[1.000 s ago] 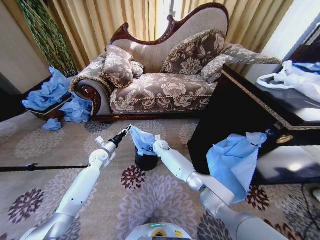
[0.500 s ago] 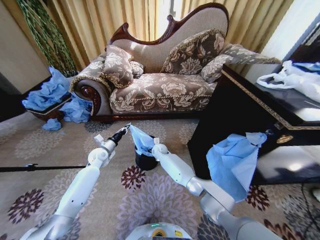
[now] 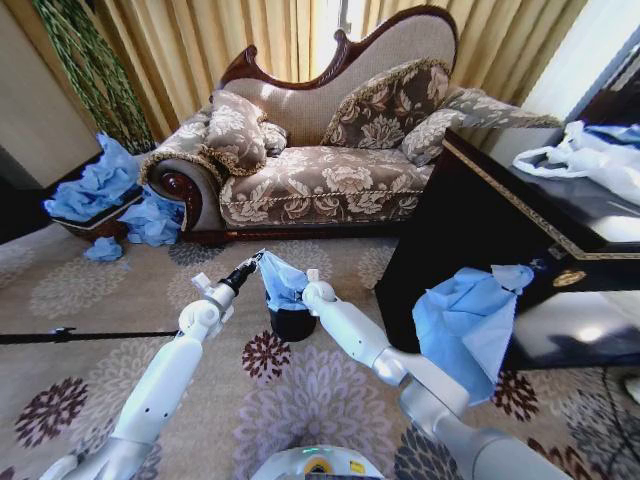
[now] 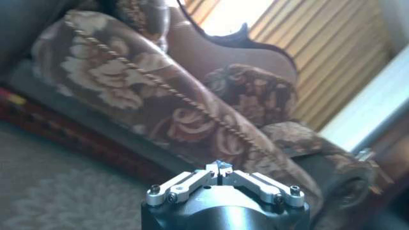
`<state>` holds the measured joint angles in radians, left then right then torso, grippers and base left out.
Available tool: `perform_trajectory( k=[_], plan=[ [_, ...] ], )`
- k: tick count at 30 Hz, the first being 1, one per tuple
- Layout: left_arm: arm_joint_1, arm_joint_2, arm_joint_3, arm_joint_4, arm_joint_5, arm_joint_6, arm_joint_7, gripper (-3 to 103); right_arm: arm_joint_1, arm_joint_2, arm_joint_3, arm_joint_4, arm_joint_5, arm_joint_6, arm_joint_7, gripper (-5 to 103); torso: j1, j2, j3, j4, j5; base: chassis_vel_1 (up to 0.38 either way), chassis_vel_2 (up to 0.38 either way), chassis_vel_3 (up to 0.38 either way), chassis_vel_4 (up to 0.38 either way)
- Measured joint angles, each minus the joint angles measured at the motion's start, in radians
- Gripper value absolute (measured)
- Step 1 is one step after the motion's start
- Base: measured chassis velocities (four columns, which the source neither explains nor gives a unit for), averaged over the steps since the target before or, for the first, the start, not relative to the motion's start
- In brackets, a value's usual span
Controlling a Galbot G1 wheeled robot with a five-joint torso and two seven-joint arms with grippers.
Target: Place a garbage bag over the trash bin.
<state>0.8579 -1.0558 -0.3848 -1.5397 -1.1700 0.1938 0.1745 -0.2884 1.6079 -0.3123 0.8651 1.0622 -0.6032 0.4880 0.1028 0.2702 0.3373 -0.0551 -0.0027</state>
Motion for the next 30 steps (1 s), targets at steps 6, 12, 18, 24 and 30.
perform_trajectory(
  k=[6,12,18,24,30],
  plan=[
    [-0.024,-0.011,-0.002,0.055,0.035,0.008,-0.108,0,0.001,0.0,0.006,-0.004,0.017,-0.001,-0.006,0,0.0,0.0,0.0,0.0001,0.0001,0.0,0.0,0.0,0.0],
    [-0.033,-0.016,0.017,0.085,0.056,0.051,-0.165,0,-0.012,0.0,0.005,0.0,0.014,0.0,-0.018,0,0.0,0.0,0.0,0.0003,0.0001,0.0,0.0,0.0,0.0],
    [-0.073,-0.033,0.048,0.141,0.097,0.089,-0.222,0,-0.022,0.0,0.002,0.016,0.016,0.0,-0.035,0,0.0,0.0,0.0,-0.0001,0.0,0.0,0.0,0.0,0.0],
    [-0.086,-0.032,0.055,0.168,0.107,0.096,-0.238,0,-0.027,0.0,0.0,0.036,0.02,0.0,-0.047,0,0.0,0.0,0.0,0.0001,0.0001,0.0,0.0,0.0,0.0],
    [-0.082,-0.027,0.05,0.173,0.113,0.118,-0.246,0,-0.027,0.0,0.002,0.05,0.014,-0.01,-0.062,0,0.0,0.0,0.0,0.0001,0.0001,0.0,0.0,0.0,0.0]
  ],
)
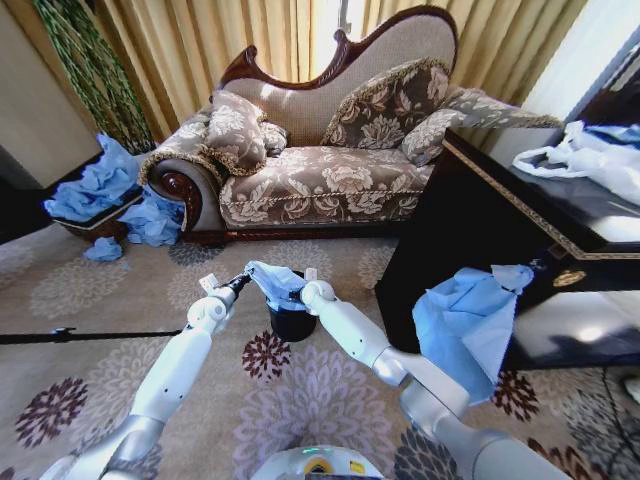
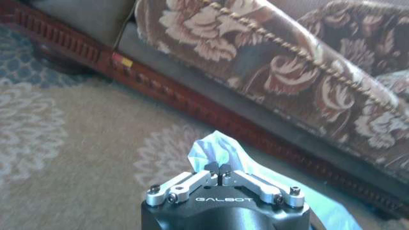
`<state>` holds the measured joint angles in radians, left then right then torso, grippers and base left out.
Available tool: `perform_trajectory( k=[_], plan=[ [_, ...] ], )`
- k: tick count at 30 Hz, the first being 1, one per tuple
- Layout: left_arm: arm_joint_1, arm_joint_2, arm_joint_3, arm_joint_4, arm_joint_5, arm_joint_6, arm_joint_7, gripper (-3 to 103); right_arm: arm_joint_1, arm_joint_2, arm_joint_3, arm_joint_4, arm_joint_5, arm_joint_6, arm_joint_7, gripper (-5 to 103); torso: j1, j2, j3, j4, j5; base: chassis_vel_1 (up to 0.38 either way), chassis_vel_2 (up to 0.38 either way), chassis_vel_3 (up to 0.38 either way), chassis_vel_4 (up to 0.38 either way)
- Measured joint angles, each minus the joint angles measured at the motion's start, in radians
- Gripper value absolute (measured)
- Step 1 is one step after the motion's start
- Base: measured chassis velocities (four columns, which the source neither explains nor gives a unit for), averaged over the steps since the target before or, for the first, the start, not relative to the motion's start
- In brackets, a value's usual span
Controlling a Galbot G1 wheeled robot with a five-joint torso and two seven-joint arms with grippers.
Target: Place a garbage bag over the trash bin.
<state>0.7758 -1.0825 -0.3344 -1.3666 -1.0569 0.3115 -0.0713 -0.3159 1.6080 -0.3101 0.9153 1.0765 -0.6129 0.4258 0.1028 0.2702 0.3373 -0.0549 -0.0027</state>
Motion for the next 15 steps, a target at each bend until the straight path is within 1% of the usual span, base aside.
perform_trajectory(
  k=[1,3,5,8,9,11,13,14,15],
  plan=[
    [0.001,0.001,-0.001,0.001,0.002,0.005,-0.002,0,0.0,0.0,0.0,0.004,-0.003,-0.002,-0.004,-3,0.0,0.0,0.0,0.0,0.0,0.0,0.0,0.0,0.0],
    [0.001,0.001,-0.005,0.008,0.005,0.012,-0.004,0,-0.01,0.0,-0.007,0.052,-0.007,-0.009,-0.022,8,0.0,0.0,0.0,-0.0001,0.0,0.0,0.0,0.0,0.0],
    [0.001,0.001,-0.005,0.01,0.005,0.012,-0.004,0,-0.012,0.0,-0.012,0.07,-0.005,-0.01,-0.023,8,0.0,0.0,0.0,-0.0001,0.0,0.0,0.0,0.0,0.0],
    [-0.006,0.001,-0.005,0.025,0.008,0.011,0.0,0,-0.02,0.0,-0.052,0.184,0.02,-0.018,0.002,24,0.0,0.0,0.0,0.0001,0.0,0.0,0.0,0.0,0.0],
    [-0.006,0.001,-0.005,0.025,0.008,0.011,0.0,0,-0.02,0.0,-0.052,0.184,0.02,-0.018,0.002,24,0.0,0.0,0.0,0.0001,0.0,0.0,0.0,0.0,0.0],
    [-0.01,0.0,-0.004,0.034,0.009,0.008,0.003,0,-0.021,0.0,-0.075,0.255,0.041,-0.026,0.025,35,0.0,0.0,0.0,0.0001,0.0,0.0,0.0,0.0,0.0],
    [-0.01,-0.001,-0.004,0.037,0.009,0.007,0.005,0,-0.022,0.0,-0.08,0.275,0.046,-0.028,0.032,35,0.0,0.0,0.0,0.0002,0.0,0.0,0.0,0.0,0.0],
    [-0.01,-0.002,-0.003,0.039,0.009,0.006,0.007,0,-0.023,0.0,-0.087,0.298,0.05,-0.03,0.042,41,0.0,0.0,0.0,0.0001,0.0,0.0,0.0,0.0,0.0],
    [-0.01,-0.003,-0.002,0.04,0.009,0.005,0.01,0,-0.024,0.0,-0.091,0.317,0.048,-0.031,0.049,51,0.0,0.0,0.0,0.0001,0.0,0.0,0.0,0.0,0.0]
  ],
)
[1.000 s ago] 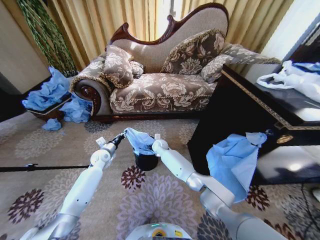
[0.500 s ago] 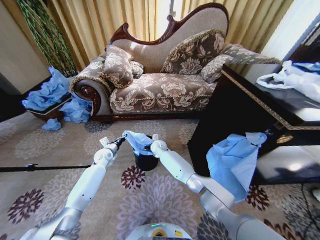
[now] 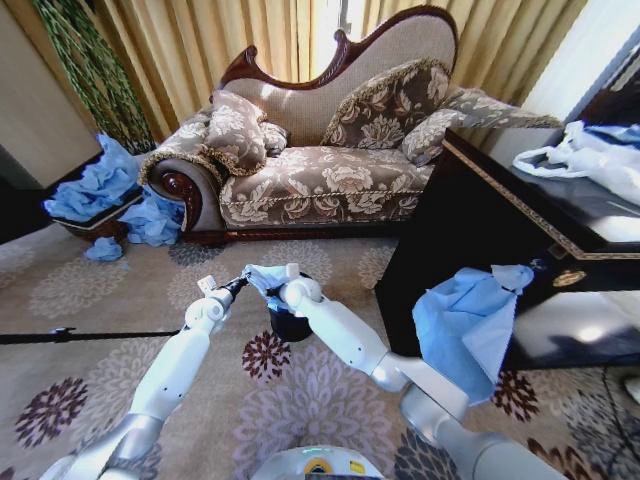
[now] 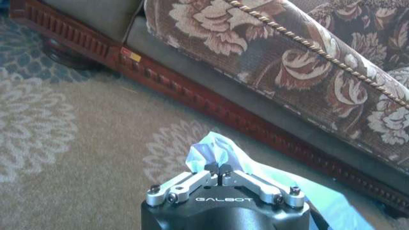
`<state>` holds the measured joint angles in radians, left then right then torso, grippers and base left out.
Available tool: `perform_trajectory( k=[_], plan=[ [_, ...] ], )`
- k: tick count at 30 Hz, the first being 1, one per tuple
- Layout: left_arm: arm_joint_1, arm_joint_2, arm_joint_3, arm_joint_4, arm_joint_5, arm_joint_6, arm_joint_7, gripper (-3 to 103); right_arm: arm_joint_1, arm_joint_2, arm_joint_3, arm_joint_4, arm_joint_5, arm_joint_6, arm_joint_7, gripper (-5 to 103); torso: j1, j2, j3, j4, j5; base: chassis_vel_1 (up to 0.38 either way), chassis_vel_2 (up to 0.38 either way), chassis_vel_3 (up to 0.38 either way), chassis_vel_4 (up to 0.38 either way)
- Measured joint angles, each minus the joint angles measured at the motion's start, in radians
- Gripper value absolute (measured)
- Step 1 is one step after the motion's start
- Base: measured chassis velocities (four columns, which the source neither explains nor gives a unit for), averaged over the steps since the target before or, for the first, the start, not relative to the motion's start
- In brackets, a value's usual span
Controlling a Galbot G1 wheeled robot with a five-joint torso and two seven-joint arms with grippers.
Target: Place a garbage bag over the trash bin.
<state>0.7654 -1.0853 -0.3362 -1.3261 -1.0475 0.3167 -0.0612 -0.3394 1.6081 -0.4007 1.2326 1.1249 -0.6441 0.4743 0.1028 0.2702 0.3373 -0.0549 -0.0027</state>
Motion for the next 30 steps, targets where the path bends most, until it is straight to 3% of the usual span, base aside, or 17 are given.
perform_trajectory(
  k=[2,9,12,14,30],
  plan=[
    [0.0,0.0,0.0,0.001,0.0,-0.001,0.001,0,0.0,0.0,-0.001,0.008,-0.003,0.0,0.003,51,0.0,0.0,0.0,-0.0001,0.0,0.0,0.0,0.0,0.0],
    [0.0,0.001,0.002,0.013,0.0,-0.004,0.017,0,0.0,-0.021,-0.019,0.142,-0.056,0.004,0.029,84,0.0,0.0,0.0,0.0003,0.0001,0.0,0.0,0.0,0.0],
    [0.002,0.001,0.002,0.018,0.001,-0.007,0.02,0,0.012,-0.037,-0.019,0.182,-0.08,0.006,0.034,89,0.0,0.0,0.0,-0.0003,-0.0001,0.0,0.0,0.0,0.0],
    [0.006,0.004,0.002,0.021,0.001,-0.009,0.024,0,0.028,-0.047,-0.011,0.195,-0.096,0.005,0.036,98,0.0,0.0,0.0,-0.0002,0.0002,0.0,0.0,0.0,0.0],
    [-0.013,0.002,0.012,0.041,-0.003,-0.013,0.035,0,0.024,-0.059,0.031,0.025,-0.182,0.03,-0.036,100,0.0,0.0,0.0,-0.0002,0.0001,0.0,0.0,0.0,0.0]
  ],
)
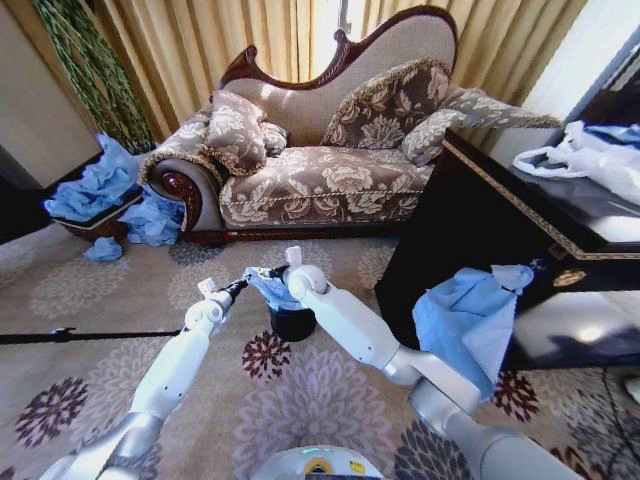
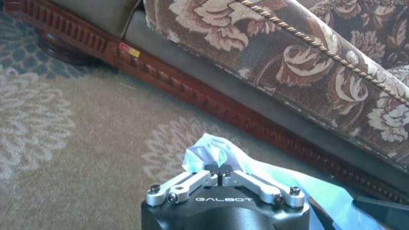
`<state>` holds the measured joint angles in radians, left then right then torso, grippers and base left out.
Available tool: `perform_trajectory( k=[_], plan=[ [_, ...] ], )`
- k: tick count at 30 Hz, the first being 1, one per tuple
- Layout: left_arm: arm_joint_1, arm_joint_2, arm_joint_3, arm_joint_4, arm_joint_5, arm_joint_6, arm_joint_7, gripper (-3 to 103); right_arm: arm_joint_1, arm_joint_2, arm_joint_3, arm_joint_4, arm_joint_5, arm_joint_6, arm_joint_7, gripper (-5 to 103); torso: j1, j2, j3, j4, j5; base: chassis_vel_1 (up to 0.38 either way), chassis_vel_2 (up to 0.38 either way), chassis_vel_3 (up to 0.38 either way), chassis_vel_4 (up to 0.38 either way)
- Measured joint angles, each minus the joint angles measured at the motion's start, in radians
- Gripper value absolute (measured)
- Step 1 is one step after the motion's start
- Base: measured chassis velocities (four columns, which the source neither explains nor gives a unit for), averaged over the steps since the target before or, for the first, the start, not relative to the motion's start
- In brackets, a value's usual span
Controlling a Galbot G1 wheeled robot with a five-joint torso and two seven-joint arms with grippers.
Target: Place a garbage bag over the trash bin.
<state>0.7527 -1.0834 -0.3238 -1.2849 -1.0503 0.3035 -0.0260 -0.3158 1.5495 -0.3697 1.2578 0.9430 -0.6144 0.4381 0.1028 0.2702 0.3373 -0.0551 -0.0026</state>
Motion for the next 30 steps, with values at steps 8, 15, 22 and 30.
perform_trajectory(
  k=[8,15,22,30],
  plan=[
    [-0.004,-0.004,0.003,-0.005,-0.001,0.0,0.0,0,-0.004,0.026,0.009,-0.075,-0.058,0.017,-0.026,93,0.0,0.0,0.0,0.0002,0.0,0.0,0.0,0.0,0.0],
    [0.007,-0.003,0.001,-0.02,-0.002,0.001,0.001,0,0.002,0.031,0.013,-0.128,-0.107,0.042,-0.039,66,0.0,0.0,0.0,0.0002,0.0,0.0,0.0,0.0,0.0],
    [0.01,-0.002,0.0,-0.028,-0.003,0.002,0.002,0,0.002,0.033,0.012,-0.143,-0.112,0.056,-0.038,38,0.0,0.0,0.0,0.0001,0.0,0.0,0.0,0.0,0.0],
    [0.02,-0.003,0.0,-0.044,-0.004,0.003,0.001,0,0.011,0.035,0.016,-0.179,-0.151,0.093,-0.038,12,0.0,0.0,0.0,0.0001,0.0,0.0,0.0,0.0,0.0]
  ],
)
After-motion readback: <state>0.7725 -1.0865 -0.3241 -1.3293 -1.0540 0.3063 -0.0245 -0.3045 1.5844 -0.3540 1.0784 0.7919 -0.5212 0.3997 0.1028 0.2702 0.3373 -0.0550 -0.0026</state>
